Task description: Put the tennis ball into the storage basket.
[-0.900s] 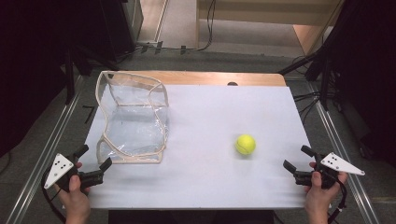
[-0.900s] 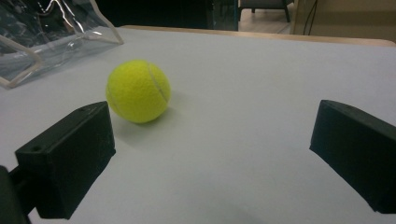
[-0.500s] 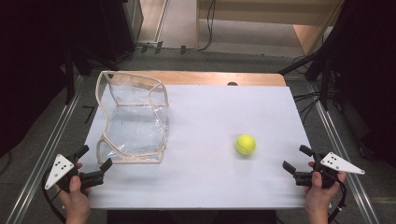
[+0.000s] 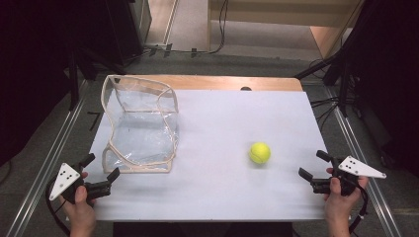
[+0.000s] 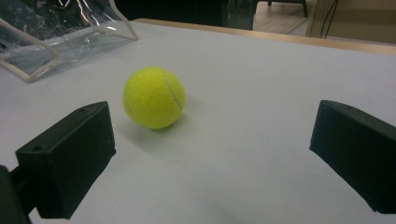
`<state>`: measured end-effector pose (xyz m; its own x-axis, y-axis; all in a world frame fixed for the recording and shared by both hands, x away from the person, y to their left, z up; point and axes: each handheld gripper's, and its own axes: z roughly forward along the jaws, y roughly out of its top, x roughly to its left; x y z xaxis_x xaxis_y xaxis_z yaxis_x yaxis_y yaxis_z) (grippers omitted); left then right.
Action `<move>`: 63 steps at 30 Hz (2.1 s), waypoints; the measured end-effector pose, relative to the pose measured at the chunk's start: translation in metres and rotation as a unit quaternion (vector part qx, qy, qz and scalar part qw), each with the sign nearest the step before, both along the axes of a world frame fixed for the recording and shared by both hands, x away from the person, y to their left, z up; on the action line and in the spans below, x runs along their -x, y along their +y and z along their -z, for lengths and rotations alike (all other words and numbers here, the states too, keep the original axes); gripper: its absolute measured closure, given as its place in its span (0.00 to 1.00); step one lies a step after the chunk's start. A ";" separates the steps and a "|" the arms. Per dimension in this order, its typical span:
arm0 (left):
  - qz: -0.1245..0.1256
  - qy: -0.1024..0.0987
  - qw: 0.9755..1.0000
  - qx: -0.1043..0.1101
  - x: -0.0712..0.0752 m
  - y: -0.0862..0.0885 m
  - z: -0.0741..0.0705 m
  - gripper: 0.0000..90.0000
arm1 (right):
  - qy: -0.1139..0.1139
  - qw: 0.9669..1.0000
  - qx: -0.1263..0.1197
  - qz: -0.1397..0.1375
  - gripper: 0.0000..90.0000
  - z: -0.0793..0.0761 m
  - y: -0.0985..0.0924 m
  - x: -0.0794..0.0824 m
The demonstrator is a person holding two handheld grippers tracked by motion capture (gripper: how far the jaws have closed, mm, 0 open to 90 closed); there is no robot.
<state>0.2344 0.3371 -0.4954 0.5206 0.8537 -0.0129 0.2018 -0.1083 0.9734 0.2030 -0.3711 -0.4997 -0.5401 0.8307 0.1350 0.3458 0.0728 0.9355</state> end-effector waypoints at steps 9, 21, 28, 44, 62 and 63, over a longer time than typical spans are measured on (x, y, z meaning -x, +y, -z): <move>0.000 0.001 1.000 0.000 0.000 -0.001 0.000 0.00 | 0.018 1.000 0.007 -0.017 0.00 -0.007 0.003 -0.013; 0.002 0.001 1.000 -0.002 0.000 -0.001 0.000 0.00 | 0.027 0.999 0.026 -0.039 0.00 -0.029 0.017 -0.031; 0.002 0.001 1.000 -0.003 0.001 -0.001 0.000 0.00 | 0.033 0.997 0.043 -0.052 0.00 -0.038 0.028 -0.041; 0.002 0.003 1.000 -0.004 0.001 -0.001 0.000 0.00 | 0.067 0.988 0.082 -0.111 0.02 -0.047 0.055 -0.067; 0.003 0.002 1.000 -0.003 0.001 -0.001 0.000 0.00 | 0.097 0.980 0.121 -0.126 0.00 -0.051 0.077 -0.089; 0.003 0.002 1.000 -0.003 0.001 -0.001 0.000 0.00 | 0.102 0.979 0.121 -0.126 0.00 -0.051 0.078 -0.090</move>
<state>0.2332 0.3358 -0.4957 0.5264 0.8502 -0.0093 0.2046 -0.1161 0.9719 0.2935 -0.2929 -0.4489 -0.7150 0.6948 0.0781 0.4662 0.3905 0.7938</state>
